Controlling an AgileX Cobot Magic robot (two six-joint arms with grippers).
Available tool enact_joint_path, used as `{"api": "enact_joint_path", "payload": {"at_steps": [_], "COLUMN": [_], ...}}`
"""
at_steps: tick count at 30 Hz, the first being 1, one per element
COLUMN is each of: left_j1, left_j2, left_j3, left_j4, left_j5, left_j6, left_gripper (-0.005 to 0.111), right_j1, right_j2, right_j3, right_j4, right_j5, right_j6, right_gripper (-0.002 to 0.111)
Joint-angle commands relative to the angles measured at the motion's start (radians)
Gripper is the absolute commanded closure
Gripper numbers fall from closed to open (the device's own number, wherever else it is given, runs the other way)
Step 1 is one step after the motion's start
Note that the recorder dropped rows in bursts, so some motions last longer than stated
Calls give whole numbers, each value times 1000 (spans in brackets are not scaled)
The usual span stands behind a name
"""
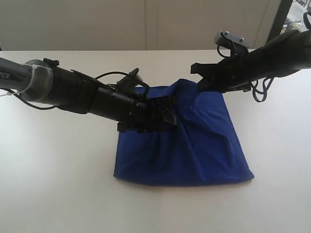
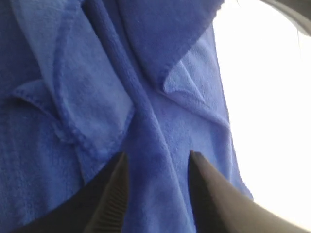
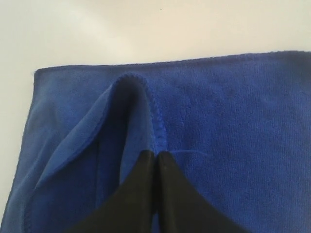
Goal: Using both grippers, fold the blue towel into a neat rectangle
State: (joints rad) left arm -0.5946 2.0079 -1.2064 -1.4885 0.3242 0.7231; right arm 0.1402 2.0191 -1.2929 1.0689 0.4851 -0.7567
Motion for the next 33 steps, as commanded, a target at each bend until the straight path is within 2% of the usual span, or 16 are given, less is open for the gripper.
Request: {"api": "enact_joint_path", "payload": {"at_steps": [1, 4, 7, 11, 17, 26, 33], "left_j1": [-6, -6, -6, -6, -6, -6, -6], "left_j2": [-8, -8, -8, -8, -6, 39, 42], "left_j3": [-3, -3, -3, -3, -3, -47, -69], "left_j4": [110, 196, 197, 175, 110, 39, 39], "left_j5": [16, 0, -41, -99, -114, -62, -70], "left_j6": [-69, -167, -192, -201, -201, -185, -178], "left_gripper": [61, 61, 61, 61, 61, 61, 61], "right_j1": [-1, -1, -1, -1, -1, -1, -1], "right_j2": [-10, -10, -10, -10, -10, -10, -10], "right_j3": [3, 3, 3, 3, 3, 3, 3], "right_j4": [-4, -4, -4, -4, -4, -4, -4], "right_j5": [3, 3, 3, 3, 3, 3, 3], "right_j6": [3, 3, 3, 3, 3, 3, -4], "right_gripper": [108, 108, 108, 108, 108, 108, 108]}}
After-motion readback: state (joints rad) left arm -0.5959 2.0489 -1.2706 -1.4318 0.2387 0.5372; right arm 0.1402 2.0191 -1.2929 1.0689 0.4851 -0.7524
